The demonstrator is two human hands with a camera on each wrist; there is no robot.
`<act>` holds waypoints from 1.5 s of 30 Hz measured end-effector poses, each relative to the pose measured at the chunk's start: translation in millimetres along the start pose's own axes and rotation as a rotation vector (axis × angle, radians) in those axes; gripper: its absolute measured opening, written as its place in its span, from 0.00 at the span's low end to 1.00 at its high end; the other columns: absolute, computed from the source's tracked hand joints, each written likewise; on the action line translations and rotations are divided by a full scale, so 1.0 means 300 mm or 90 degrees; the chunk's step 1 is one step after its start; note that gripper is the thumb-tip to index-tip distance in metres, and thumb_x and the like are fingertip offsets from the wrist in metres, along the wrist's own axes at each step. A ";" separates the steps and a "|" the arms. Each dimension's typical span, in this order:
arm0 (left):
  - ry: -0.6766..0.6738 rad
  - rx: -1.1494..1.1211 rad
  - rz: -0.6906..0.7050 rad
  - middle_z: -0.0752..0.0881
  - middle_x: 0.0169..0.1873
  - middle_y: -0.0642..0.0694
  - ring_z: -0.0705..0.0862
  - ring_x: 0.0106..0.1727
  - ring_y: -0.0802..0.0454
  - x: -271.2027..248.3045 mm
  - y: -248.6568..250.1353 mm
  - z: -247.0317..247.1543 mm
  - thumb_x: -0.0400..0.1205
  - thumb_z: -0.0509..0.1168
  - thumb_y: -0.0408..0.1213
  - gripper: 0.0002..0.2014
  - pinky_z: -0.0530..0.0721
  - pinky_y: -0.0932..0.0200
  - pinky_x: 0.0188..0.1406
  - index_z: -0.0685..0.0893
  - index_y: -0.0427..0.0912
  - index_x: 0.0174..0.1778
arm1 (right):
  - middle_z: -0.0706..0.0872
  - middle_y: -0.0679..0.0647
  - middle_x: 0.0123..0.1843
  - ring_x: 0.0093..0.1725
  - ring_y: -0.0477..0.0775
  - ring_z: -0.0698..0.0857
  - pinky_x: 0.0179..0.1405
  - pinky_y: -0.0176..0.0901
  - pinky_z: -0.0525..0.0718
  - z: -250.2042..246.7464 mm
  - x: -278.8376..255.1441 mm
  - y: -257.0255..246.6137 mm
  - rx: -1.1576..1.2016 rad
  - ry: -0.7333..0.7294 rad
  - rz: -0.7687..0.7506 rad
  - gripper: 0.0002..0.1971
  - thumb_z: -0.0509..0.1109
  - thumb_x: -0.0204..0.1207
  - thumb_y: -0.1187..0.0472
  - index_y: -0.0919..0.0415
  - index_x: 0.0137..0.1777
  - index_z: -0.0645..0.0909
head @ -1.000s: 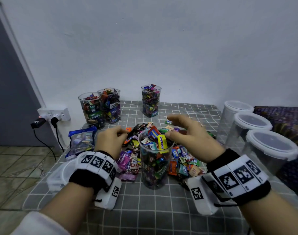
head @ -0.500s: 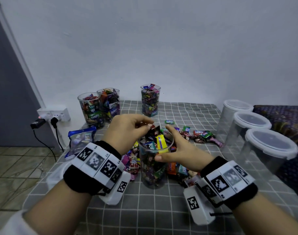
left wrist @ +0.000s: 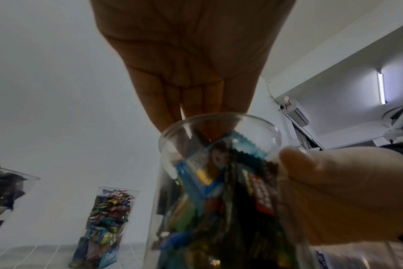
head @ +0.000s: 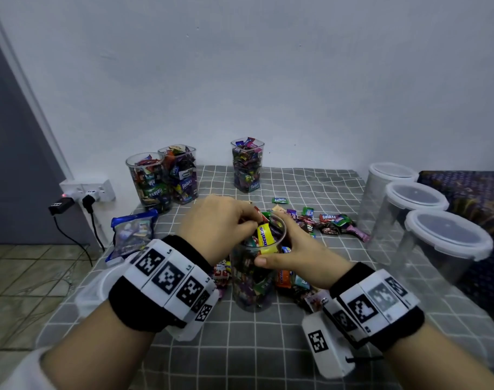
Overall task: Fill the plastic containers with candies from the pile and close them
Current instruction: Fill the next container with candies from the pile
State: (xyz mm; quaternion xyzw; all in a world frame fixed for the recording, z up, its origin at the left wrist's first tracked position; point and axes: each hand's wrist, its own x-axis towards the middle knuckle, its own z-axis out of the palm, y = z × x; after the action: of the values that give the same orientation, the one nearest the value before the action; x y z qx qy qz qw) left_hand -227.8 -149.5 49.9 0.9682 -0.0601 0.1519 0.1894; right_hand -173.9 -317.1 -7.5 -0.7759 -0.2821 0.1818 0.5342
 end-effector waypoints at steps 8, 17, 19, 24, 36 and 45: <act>0.071 -0.056 0.034 0.88 0.48 0.53 0.84 0.50 0.55 0.009 0.017 -0.002 0.79 0.67 0.43 0.10 0.81 0.52 0.53 0.88 0.52 0.54 | 0.83 0.44 0.63 0.64 0.40 0.81 0.69 0.47 0.77 0.016 -0.002 0.019 -0.007 0.026 -0.019 0.39 0.81 0.63 0.51 0.51 0.73 0.67; -0.029 0.043 0.081 0.88 0.54 0.54 0.83 0.56 0.54 0.018 0.024 0.043 0.79 0.66 0.45 0.13 0.77 0.58 0.56 0.86 0.58 0.59 | 0.81 0.40 0.64 0.67 0.37 0.77 0.70 0.45 0.75 0.030 -0.006 0.033 -0.024 0.054 -0.044 0.38 0.78 0.58 0.42 0.45 0.69 0.69; 0.032 -0.042 0.098 0.88 0.56 0.53 0.83 0.58 0.55 0.006 0.008 0.056 0.78 0.67 0.46 0.13 0.76 0.61 0.58 0.88 0.52 0.57 | 0.79 0.36 0.65 0.67 0.34 0.76 0.69 0.40 0.75 0.035 -0.008 0.038 -0.028 0.065 -0.049 0.38 0.77 0.59 0.41 0.41 0.69 0.67; 0.169 -0.237 0.044 0.82 0.64 0.55 0.75 0.63 0.68 -0.030 -0.043 0.084 0.73 0.65 0.52 0.22 0.72 0.66 0.66 0.84 0.52 0.63 | 0.76 0.33 0.68 0.67 0.28 0.73 0.65 0.28 0.71 0.040 -0.034 0.049 -0.088 0.089 -0.059 0.36 0.79 0.65 0.46 0.39 0.71 0.65; 0.002 -0.448 -0.161 0.74 0.66 0.62 0.74 0.70 0.58 -0.088 -0.085 0.186 0.44 0.71 0.75 0.66 0.70 0.47 0.74 0.56 0.59 0.80 | 0.55 0.54 0.84 0.82 0.51 0.54 0.79 0.42 0.52 -0.039 -0.170 0.221 -0.441 0.136 0.206 0.41 0.64 0.77 0.41 0.58 0.83 0.51; 0.046 -0.515 -0.188 0.82 0.59 0.58 0.81 0.61 0.60 -0.069 -0.082 0.202 0.42 0.78 0.59 0.50 0.77 0.51 0.68 0.70 0.59 0.63 | 0.51 0.53 0.85 0.83 0.51 0.51 0.80 0.46 0.47 -0.038 -0.191 0.330 -0.575 0.139 0.274 0.73 0.14 0.37 0.16 0.55 0.84 0.47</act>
State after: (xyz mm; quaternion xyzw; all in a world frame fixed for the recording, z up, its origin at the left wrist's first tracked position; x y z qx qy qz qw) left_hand -226.6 -149.0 -18.5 0.8083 0.0309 0.1209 0.5755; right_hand -187.6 -388.5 -96.8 -0.9843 -0.1088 0.0657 0.1226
